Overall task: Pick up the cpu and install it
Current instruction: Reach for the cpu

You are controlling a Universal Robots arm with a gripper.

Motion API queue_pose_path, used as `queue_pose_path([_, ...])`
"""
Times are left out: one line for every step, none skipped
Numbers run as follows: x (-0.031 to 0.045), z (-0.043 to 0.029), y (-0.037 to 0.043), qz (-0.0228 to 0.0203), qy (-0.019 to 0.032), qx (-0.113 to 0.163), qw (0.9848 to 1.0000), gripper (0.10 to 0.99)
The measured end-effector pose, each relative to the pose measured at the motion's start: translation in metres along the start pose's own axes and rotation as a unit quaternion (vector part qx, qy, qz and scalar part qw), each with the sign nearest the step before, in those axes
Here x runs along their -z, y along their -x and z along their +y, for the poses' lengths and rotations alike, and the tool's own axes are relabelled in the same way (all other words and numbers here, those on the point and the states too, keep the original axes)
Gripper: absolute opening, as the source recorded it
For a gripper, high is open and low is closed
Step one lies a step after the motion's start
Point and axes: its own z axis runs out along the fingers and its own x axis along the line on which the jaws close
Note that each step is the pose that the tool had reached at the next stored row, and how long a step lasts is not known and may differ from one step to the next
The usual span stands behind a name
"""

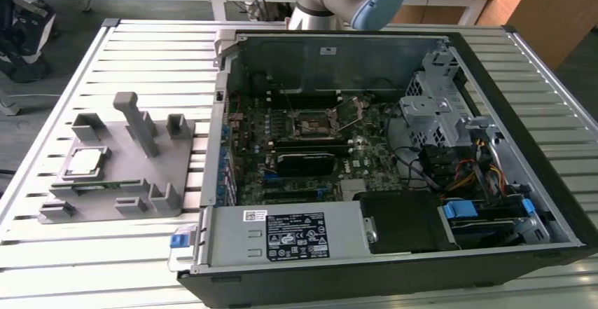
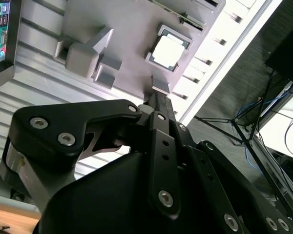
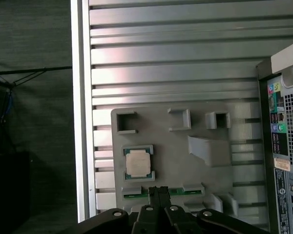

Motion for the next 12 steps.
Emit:
queue_pose_path([0.0000, -0.0001, -0.0024, 0.0000, 0.0000, 0.000, 1.0000, 0.106])
queue_pose_path([-0.0001, -0.0002, -0.0044, 0.0000, 0.0000, 0.000, 1.0000, 0.106])
queue_pose_path([-0.0003, -0.0004, -0.0065, 0.0000, 0.0000, 0.000, 1.0000, 0.106])
queue_pose_path([-0.0004, -0.0006, -0.0088, 0.0000, 0.0000, 0.000, 1.0000, 0.106])
queue_pose_path([-0.0005, -0.0008, -0.0109, 0.0000, 0.0000, 0.000, 1.0000, 0.106])
queue_pose_path([-0.0006, -0.0009, -0.0126, 0.0000, 0.0000, 0.000, 1.0000, 0.106])
queue_pose_path([-0.0007, -0.0010, -0.0142, 0.0000, 0.0000, 0.000, 1.0000, 0.106])
queue_pose_path([-0.0007, -0.0011, -0.0158, 0.0000, 0.0000, 0.000, 1.0000, 0.106])
queue_pose_path([-0.0009, -0.0012, -0.0175, 0.0000, 0.0000, 0.000, 1.0000, 0.106])
queue_pose_path([-0.0010, -0.0013, -0.0191, 0.0000, 0.0000, 0.000, 1.0000, 0.106])
queue_pose_path([-0.0011, -0.0014, -0.0206, 0.0000, 0.0000, 0.000, 1.0000, 0.106])
queue_pose_path([-0.0011, -0.0015, -0.0221, 0.0001, -0.0001, 0.000, 1.0000, 0.106])
